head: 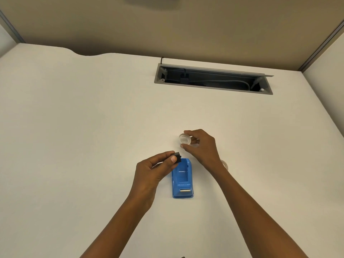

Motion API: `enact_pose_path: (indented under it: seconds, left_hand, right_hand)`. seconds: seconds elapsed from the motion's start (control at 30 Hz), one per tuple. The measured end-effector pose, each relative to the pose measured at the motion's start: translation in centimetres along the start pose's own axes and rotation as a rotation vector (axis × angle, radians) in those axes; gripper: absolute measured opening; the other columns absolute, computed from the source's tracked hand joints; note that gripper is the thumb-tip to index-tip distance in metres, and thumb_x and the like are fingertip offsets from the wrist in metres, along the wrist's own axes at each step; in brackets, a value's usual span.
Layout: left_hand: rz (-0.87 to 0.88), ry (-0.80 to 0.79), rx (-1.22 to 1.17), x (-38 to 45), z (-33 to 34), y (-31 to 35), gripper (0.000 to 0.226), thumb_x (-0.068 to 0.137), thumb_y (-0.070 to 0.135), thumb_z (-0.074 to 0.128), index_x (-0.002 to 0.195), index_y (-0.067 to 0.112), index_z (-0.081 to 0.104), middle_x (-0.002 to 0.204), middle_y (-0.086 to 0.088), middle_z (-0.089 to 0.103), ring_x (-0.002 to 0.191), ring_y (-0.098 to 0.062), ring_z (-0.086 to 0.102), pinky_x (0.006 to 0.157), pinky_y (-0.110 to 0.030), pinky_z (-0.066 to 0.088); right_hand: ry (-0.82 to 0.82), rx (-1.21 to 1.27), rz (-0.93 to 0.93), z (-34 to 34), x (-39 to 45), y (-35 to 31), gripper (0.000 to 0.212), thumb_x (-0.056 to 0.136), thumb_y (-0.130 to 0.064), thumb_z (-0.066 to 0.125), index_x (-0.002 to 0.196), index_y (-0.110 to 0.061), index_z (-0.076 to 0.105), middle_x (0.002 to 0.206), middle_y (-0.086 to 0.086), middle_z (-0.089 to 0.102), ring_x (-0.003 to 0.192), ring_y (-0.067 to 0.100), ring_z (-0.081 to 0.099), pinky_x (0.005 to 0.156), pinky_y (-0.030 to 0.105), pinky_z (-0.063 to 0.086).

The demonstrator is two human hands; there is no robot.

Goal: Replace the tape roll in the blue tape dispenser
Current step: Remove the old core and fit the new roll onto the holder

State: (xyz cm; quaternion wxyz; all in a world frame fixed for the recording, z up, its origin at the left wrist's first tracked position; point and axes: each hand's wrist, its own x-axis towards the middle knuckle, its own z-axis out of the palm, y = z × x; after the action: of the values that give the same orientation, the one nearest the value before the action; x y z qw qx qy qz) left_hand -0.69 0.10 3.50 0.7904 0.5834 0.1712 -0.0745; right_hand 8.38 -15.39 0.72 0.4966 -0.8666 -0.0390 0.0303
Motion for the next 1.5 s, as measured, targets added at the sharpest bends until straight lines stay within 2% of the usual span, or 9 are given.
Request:
enact_pose_path:
  seconds: [0.17, 0.3, 0.5, 0.7, 0.8, 0.93, 1.1, 1.3, 1.5]
  left_hand:
    - [0.001, 0.031, 0.003, 0.0, -0.5, -0.3, 0.033, 0.057, 0.042, 0.075, 0.088, 0.029, 0.075, 0.090, 0.009, 0.077, 0.089, -0.007, 0.071, 0.071, -0.013, 0.054]
    - [-0.003, 0.016, -0.007, 0.0, -0.6, -0.3, 0.034, 0.058, 0.041, 0.075, 0.089, 0.029, 0.075, 0.091, 0.008, 0.077, 0.090, -0.008, 0.071, 0.070, -0.014, 0.054]
    - [-0.016, -0.010, -0.054, -0.1, -0.4, -0.3, 0.037, 0.057, 0.038, 0.077, 0.092, 0.024, 0.075, 0.093, 0.004, 0.077, 0.091, -0.013, 0.071, 0.074, -0.017, 0.055]
    - [-0.016, -0.030, -0.052, -0.1, -0.2, -0.2, 0.038, 0.056, 0.037, 0.077, 0.092, 0.024, 0.075, 0.094, 0.004, 0.077, 0.091, -0.013, 0.071, 0.074, -0.017, 0.056]
    - [-0.015, -0.031, -0.047, -0.3, 0.0, -0.2, 0.035, 0.059, 0.034, 0.076, 0.092, 0.024, 0.075, 0.093, 0.004, 0.077, 0.090, -0.013, 0.071, 0.071, -0.016, 0.055]
    - [-0.023, -0.052, -0.016, -0.6, 0.3, -0.4, 0.031, 0.065, 0.030, 0.075, 0.095, 0.022, 0.074, 0.095, 0.003, 0.077, 0.091, -0.014, 0.071, 0.073, -0.017, 0.055]
    - [-0.034, -0.071, -0.012, -1.1, 0.7, -0.4, 0.033, 0.066, 0.027, 0.077, 0.099, 0.023, 0.072, 0.098, 0.002, 0.076, 0.092, -0.018, 0.072, 0.076, -0.019, 0.056]
    - [-0.029, -0.119, 0.041, -1.4, 1.4, -0.1, 0.039, 0.062, 0.031, 0.078, 0.100, 0.023, 0.071, 0.097, 0.001, 0.076, 0.091, -0.020, 0.072, 0.088, -0.029, 0.054]
    - [0.009, -0.132, 0.092, -1.6, 2.0, 0.3, 0.030, 0.071, 0.018, 0.075, 0.101, 0.020, 0.072, 0.093, 0.001, 0.077, 0.087, -0.014, 0.072, 0.069, -0.015, 0.053]
  right_hand:
    - [-0.040, -0.122, -0.015, 1.2, 1.3, 0.8, 0.046, 0.075, -0.014, 0.077, 0.118, -0.007, 0.062, 0.115, 0.014, 0.059, 0.102, 0.026, 0.059, 0.083, 0.026, 0.048]
    - [-0.059, -0.135, -0.023, 0.4, 1.3, 0.6, 0.052, 0.075, -0.020, 0.077, 0.124, -0.013, 0.058, 0.114, 0.007, 0.056, 0.094, 0.016, 0.057, 0.072, 0.010, 0.041]
    - [-0.002, -0.187, 0.063, -6.3, -0.7, 2.1, 0.030, 0.080, -0.017, 0.071, 0.110, -0.020, 0.067, 0.110, 0.009, 0.065, 0.086, 0.014, 0.057, 0.068, 0.013, 0.040]
    - [-0.123, -0.349, 0.192, -8.3, -5.4, 4.5, 0.048, 0.069, -0.034, 0.079, 0.115, -0.030, 0.064, 0.114, 0.001, 0.050, 0.112, 0.024, 0.048, 0.090, 0.030, 0.040]
    - [-0.137, -0.343, 0.181, -7.7, -6.7, 4.8, 0.061, 0.065, -0.038, 0.082, 0.121, -0.032, 0.058, 0.115, -0.004, 0.041, 0.116, 0.022, 0.042, 0.090, 0.027, 0.036]
    - [-0.105, -0.365, 0.126, -6.8, -7.0, 4.5, 0.052, 0.074, -0.025, 0.077, 0.122, -0.026, 0.058, 0.116, 0.001, 0.043, 0.113, 0.022, 0.044, 0.085, 0.024, 0.036]
    - [-0.019, -0.144, 0.105, -7.1, -7.5, 3.2, 0.044, 0.072, -0.009, 0.075, 0.112, -0.025, 0.064, 0.111, -0.002, 0.058, 0.096, 0.014, 0.060, 0.072, 0.007, 0.047]
    - [-0.058, 0.306, 0.077, -7.3, -8.7, -0.6, 0.042, 0.075, -0.001, 0.072, 0.106, -0.029, 0.066, 0.109, -0.016, 0.068, 0.098, 0.006, 0.065, 0.072, 0.016, 0.053]
    - [-0.161, 0.466, 0.053, -6.3, -9.3, -2.5, 0.044, 0.074, 0.003, 0.073, 0.110, -0.020, 0.065, 0.113, -0.011, 0.069, 0.103, 0.011, 0.065, 0.076, 0.017, 0.054]
